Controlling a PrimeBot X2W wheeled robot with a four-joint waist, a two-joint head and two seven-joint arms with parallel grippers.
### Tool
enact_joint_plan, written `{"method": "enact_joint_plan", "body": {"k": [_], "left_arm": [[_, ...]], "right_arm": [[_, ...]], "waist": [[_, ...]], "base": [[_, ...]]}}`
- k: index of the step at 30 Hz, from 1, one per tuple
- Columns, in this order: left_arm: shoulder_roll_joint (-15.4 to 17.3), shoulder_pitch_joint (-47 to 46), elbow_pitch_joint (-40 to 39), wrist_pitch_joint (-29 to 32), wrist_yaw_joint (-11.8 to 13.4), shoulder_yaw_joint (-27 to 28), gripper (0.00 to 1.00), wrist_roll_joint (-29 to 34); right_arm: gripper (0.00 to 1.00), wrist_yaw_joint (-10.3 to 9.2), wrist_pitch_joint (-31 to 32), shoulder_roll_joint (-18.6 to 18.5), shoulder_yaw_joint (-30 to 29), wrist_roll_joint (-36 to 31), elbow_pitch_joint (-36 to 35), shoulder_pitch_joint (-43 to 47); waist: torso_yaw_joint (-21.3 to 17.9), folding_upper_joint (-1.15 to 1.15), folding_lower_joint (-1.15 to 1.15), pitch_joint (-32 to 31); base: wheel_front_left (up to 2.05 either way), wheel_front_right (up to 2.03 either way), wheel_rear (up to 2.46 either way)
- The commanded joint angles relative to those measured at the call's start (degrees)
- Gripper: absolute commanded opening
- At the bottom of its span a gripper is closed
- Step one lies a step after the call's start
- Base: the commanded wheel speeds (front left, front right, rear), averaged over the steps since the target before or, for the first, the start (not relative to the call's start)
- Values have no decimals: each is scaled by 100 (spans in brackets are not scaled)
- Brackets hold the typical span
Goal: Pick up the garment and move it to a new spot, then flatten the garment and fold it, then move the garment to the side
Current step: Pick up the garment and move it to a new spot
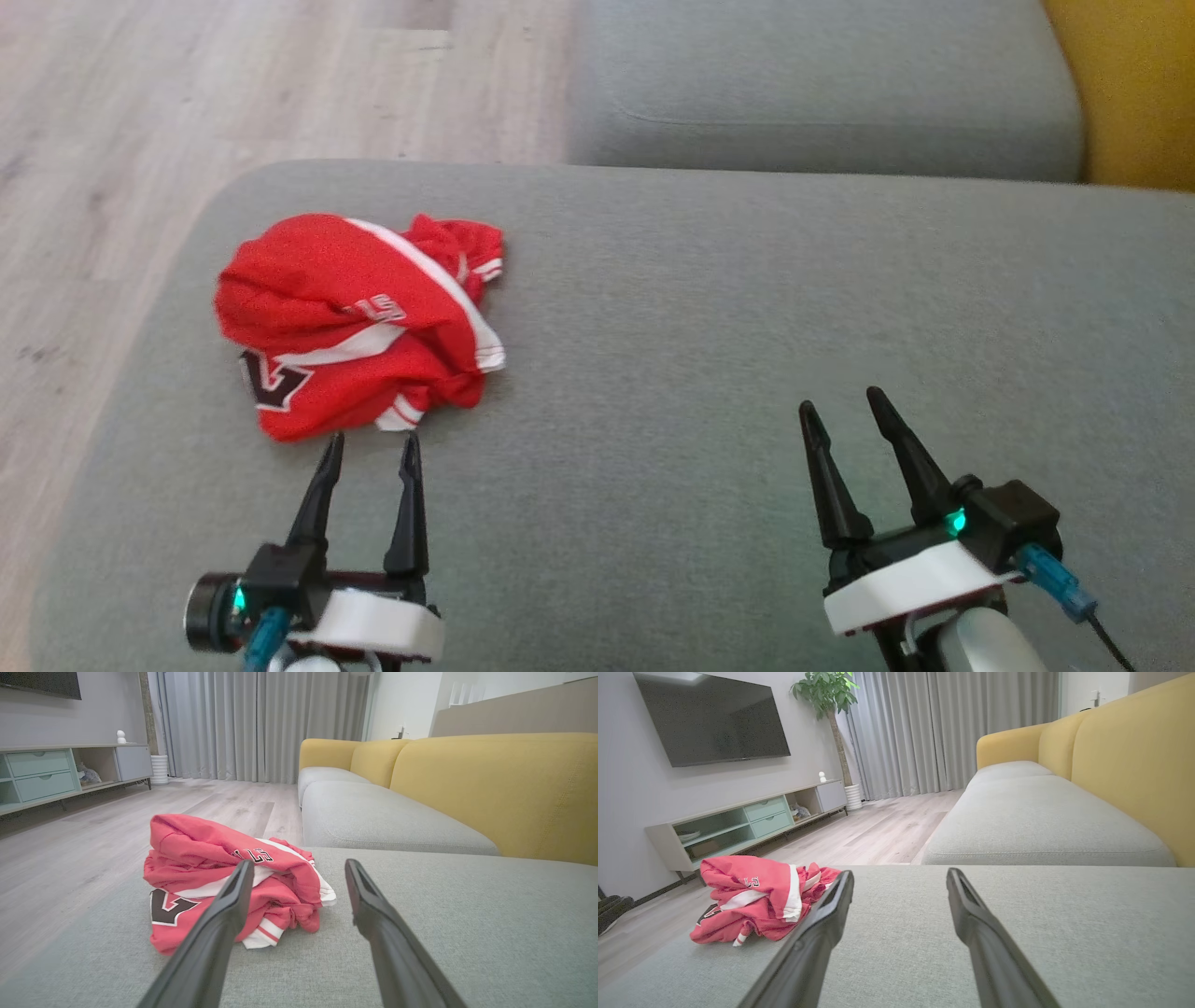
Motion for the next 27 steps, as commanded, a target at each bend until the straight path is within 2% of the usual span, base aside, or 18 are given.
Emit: {"method": "enact_joint_plan", "body": {"k": [1,17,27], "left_arm": [[0,-92,-169,-54,5,208,100,62],[-26,120,-169,-54,-70,264,100,198],[33,88,-173,-54,-90,315,100,271]], "right_arm": [[100,-4,-62,-38,150,19,-215,-142],[100,-4,-62,-38,359,142,-247,28],[100,-4,-62,-38,445,166,-296,52]], "waist": [[175,0,0,-56],[1213,0,0,-254],[1381,0,0,-202]], "base": [[0,0,0],[0,0,0],[0,0,0]]}}
